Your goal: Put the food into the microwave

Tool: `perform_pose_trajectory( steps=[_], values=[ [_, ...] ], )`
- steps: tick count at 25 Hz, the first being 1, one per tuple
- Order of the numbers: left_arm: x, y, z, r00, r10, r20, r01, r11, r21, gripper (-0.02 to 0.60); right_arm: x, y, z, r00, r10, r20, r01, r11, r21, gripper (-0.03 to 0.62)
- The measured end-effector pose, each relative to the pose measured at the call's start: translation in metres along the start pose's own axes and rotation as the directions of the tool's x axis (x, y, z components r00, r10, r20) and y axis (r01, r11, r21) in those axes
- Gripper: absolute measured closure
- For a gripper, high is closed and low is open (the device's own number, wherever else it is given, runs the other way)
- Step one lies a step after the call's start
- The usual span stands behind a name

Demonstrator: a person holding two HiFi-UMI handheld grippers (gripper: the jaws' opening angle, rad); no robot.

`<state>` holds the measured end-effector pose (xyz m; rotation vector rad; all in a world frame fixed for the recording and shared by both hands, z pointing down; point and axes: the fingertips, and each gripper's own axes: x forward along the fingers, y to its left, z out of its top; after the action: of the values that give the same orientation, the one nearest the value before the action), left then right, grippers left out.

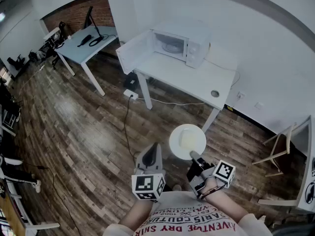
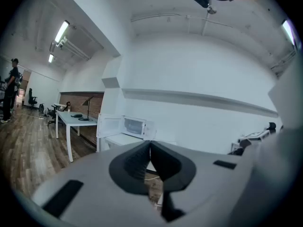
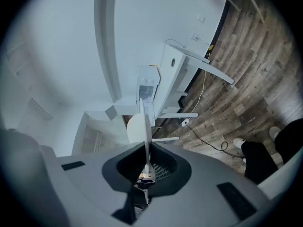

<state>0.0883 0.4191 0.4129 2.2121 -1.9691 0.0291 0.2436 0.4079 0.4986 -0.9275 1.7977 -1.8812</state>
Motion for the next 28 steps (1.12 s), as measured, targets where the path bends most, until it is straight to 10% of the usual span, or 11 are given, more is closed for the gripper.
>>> perform_pose_trajectory(
  steps=[28],
  values=[
    [0.034,0.019,0.003,1.000,0.003,-0.025,-0.002,1.000,0.010,0.575,0.038,0.005,0.020,0.999,0.031,-0.023,-0.029,0.997,0.074,0.569]
  ],
)
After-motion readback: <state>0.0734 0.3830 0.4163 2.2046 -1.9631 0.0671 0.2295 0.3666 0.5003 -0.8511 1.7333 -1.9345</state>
